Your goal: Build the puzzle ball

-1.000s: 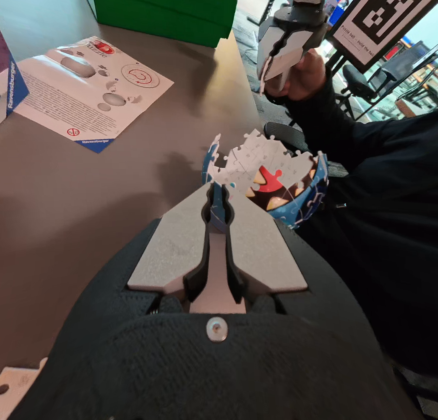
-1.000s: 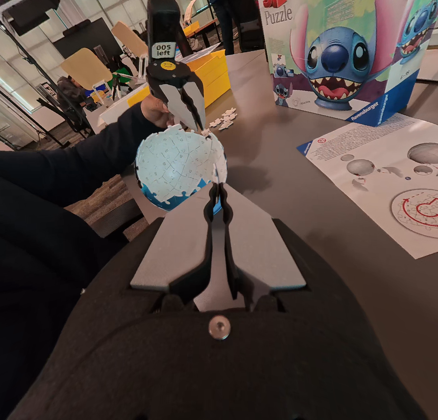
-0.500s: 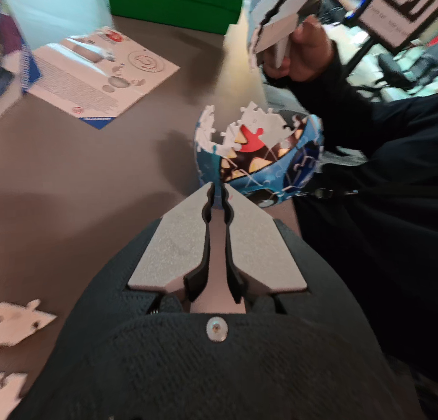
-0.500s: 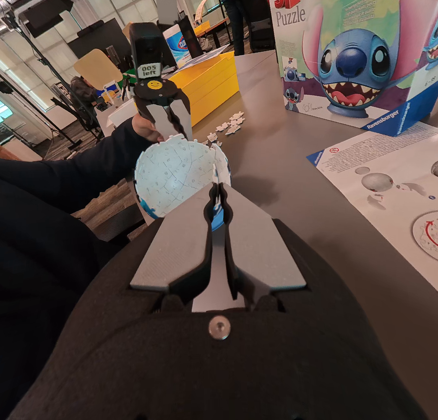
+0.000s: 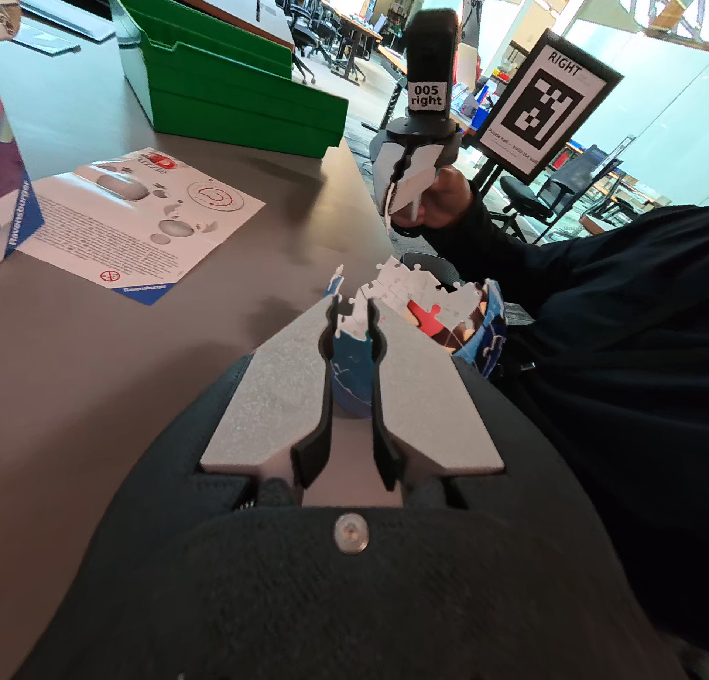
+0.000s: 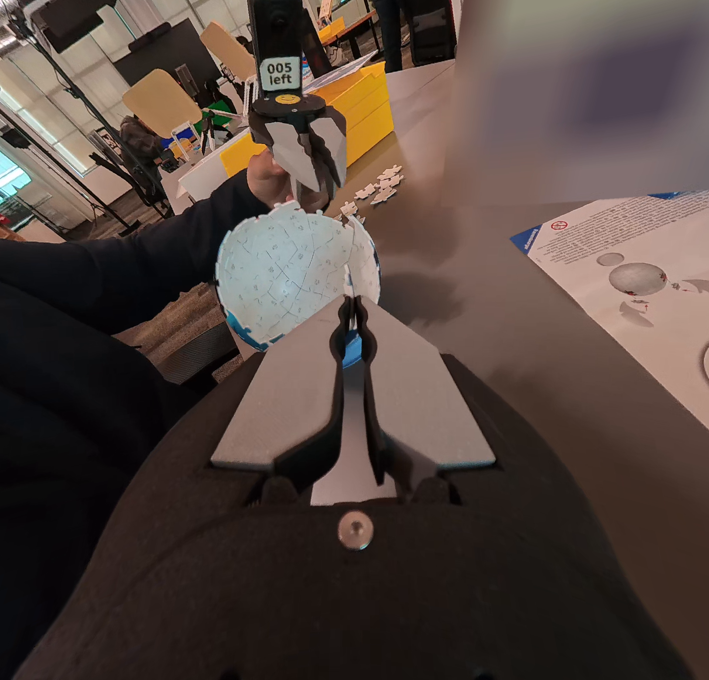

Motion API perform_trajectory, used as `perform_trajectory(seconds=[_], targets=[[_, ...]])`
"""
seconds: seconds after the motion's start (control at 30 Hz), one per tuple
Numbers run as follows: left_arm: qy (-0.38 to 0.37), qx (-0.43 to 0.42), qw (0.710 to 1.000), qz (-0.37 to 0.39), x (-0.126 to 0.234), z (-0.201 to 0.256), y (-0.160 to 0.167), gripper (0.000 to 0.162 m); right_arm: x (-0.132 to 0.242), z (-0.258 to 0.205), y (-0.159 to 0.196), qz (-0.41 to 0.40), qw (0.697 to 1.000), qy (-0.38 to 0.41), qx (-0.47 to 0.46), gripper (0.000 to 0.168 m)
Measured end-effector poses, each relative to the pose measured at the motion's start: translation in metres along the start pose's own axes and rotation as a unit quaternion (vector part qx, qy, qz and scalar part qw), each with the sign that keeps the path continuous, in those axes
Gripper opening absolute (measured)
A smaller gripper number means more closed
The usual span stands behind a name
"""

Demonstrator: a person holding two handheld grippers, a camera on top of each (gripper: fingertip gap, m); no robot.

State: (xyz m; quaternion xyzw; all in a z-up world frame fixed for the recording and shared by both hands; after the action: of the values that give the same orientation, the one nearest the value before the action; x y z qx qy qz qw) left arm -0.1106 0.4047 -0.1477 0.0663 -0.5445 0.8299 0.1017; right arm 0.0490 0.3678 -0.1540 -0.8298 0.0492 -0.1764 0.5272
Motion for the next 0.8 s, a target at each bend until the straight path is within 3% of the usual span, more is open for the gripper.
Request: perform_trajectory(seconds=[0.53, 0.7, 0.8], targets=[[-0.001, 0.001, 0.998, -0.061, -0.005, 0.033, 0.034, 0.018, -0.012, -0.001, -0.010, -0.006, 1.000, -0.017, 0.008, 0.000], [-0.040, -0.023, 0.997, -0.066, 0.002, 0.031, 0.024, 0.020, -0.022, -0.002, -0.031, 0.007, 0.999, -0.029, 0.020, 0.000], [-0.080, -0.040, 0.995, -0.051, 0.010, 0.027, 0.002, 0.021, -0.029, -0.008, -0.042, 0.022, 0.998, -0.058, 0.007, 0.000]])
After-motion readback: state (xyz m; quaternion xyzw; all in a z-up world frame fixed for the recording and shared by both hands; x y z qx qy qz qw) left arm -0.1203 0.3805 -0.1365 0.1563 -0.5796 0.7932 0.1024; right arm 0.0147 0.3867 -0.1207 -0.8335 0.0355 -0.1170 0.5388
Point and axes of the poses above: each gripper's, where its closed fingertips meet, x back along the fingers, y out of its underside, z = x × y across the jaws, the point moved 2 cm from there along x, back along the fingers, and after that the axes turned 1 degree about x, right-handed, at the moved point
